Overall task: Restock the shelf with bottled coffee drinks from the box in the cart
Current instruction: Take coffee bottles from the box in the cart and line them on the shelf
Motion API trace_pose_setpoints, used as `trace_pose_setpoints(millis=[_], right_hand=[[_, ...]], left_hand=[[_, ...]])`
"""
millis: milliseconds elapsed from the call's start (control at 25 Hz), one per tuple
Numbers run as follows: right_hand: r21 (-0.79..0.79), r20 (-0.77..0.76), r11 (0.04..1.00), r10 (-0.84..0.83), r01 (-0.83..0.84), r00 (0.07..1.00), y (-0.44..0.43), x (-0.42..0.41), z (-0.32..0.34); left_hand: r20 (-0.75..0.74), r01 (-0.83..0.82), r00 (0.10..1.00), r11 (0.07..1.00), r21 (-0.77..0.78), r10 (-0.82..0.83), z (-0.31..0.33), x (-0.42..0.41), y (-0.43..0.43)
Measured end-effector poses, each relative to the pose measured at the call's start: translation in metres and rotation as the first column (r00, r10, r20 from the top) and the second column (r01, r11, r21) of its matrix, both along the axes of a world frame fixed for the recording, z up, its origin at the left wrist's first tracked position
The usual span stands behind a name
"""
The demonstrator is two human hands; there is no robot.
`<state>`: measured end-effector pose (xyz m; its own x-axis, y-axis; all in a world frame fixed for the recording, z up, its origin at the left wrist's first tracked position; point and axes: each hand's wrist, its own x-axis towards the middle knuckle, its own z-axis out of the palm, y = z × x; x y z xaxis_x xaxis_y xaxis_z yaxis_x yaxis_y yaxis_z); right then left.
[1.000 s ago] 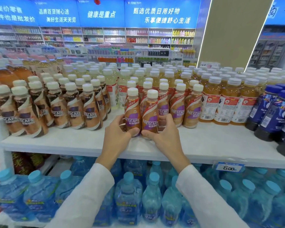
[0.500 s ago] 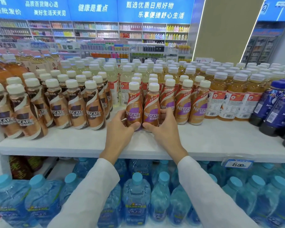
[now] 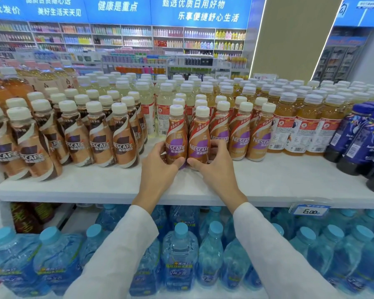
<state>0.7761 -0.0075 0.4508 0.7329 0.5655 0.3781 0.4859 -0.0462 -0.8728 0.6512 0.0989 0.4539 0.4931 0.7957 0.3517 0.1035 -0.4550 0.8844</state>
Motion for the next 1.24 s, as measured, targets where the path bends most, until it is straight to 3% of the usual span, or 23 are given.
trace_pose_setpoints(millis=[160, 320, 520, 680, 800, 920, 1120, 1240], right_hand=[[-0.052, 0.020, 0.999, 0.018, -0.017, 1.000, -0.012, -0.004, 0.000], [-0.110, 0.055, 0.993, 0.058, -0.052, 0.997, -0.040, -0.015, 0.001], [-0.036, 0.014, 0.982, 0.187, -0.187, 0.982, -0.090, -0.043, -0.010], [0.089, -0.096, 0.929, 0.367, -0.359, 0.925, -0.128, -0.080, -0.038], [0.105, -0.227, 0.869, 0.494, -0.483, 0.839, -0.143, -0.117, -0.074], [0.022, -0.378, 0.797, 0.566, -0.604, 0.733, -0.147, -0.160, -0.118], [-0.178, -0.563, 0.642, 0.556, -0.746, 0.612, -0.143, -0.253, -0.181], [-0.240, -0.591, 0.563, 0.562, -0.791, 0.579, -0.131, -0.312, -0.206]], left_hand=[[-0.060, 0.005, 0.998, 1.000, 0.006, -0.004, 0.001, -0.006, -0.006], [-0.120, -0.146, 0.982, 0.989, 0.007, 0.146, -0.003, -0.027, -0.031], [0.037, -0.318, 0.948, 0.948, 0.008, 0.317, -0.028, -0.087, -0.092], [0.116, -0.484, 0.861, 0.868, -0.109, 0.495, -0.071, -0.155, -0.154], [0.062, -0.623, 0.760, 0.753, -0.209, 0.646, -0.105, -0.211, -0.200], [0.006, -0.740, 0.636, 0.612, -0.279, 0.772, -0.137, -0.265, -0.240], [-0.087, -0.845, 0.429, 0.366, -0.389, 0.899, -0.187, -0.352, -0.291], [-0.118, -0.862, 0.323, 0.240, -0.447, 0.939, -0.214, -0.403, -0.308]])
